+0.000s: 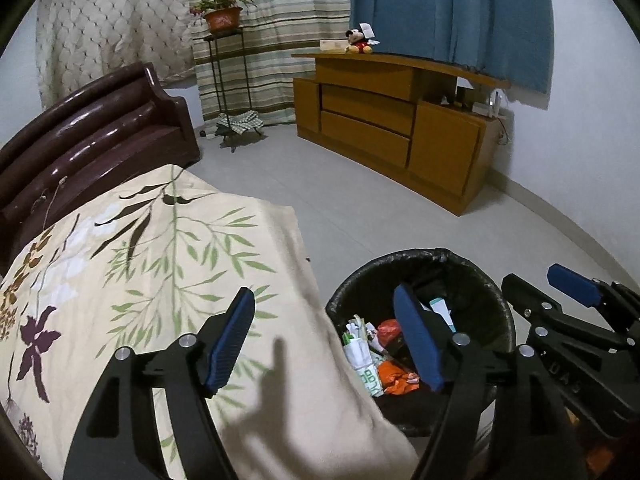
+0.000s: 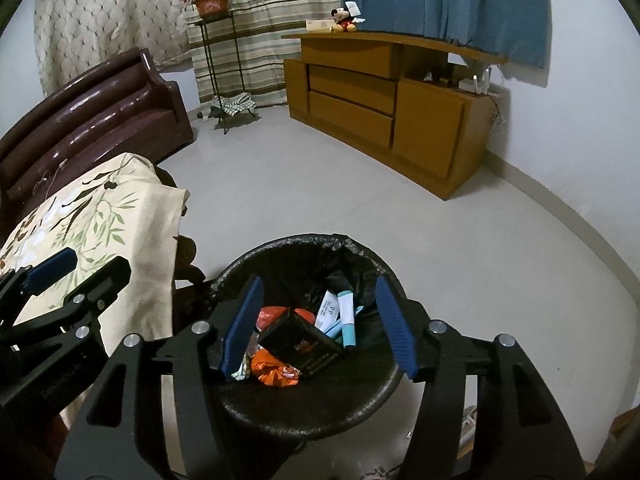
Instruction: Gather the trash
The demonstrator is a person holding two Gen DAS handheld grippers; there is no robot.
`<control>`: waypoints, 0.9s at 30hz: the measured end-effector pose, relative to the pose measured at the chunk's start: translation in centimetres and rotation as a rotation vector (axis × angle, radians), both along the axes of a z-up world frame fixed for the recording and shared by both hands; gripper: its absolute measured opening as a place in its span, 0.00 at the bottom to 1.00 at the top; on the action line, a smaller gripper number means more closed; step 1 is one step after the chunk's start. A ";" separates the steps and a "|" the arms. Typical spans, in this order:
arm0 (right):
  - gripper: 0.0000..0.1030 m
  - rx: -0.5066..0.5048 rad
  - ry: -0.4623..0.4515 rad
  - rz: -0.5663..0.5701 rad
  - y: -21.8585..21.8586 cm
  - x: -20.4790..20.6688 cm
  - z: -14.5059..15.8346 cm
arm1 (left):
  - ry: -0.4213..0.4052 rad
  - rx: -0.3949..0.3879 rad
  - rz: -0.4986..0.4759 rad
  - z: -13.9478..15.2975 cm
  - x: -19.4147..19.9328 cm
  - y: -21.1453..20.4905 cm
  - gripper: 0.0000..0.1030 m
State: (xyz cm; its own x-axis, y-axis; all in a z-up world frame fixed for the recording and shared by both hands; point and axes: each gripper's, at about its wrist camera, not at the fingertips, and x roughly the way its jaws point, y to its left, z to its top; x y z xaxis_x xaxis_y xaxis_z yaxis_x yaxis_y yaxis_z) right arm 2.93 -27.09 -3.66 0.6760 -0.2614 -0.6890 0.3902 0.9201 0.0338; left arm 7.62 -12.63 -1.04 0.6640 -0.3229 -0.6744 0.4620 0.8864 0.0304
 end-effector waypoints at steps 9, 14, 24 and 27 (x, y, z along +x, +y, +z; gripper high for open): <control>0.64 -0.030 -0.040 0.019 1.8 -2.1 1.7 | -0.039 -0.013 0.053 1.6 -2.3 2.9 0.72; 0.65 -0.042 -0.056 0.038 3.0 -3.0 2.5 | -0.059 -0.017 0.078 2.4 -3.5 4.2 0.73; 0.66 -0.073 -0.088 0.062 4.9 -4.8 3.7 | -0.077 -0.039 0.104 3.4 -5.0 6.3 0.73; 0.66 -0.088 -0.092 0.067 5.3 -5.1 4.0 | -0.079 -0.047 0.109 3.6 -5.1 6.6 0.73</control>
State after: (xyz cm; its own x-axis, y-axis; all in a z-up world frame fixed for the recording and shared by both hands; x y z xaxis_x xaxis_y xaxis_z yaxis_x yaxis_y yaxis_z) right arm -2.12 -21.80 0.38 0.7535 -0.2699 -0.5995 0.3264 0.9451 -0.0153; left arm 2.48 -6.00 2.53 0.7471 -0.2764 -0.6046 0.3608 0.9325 0.0195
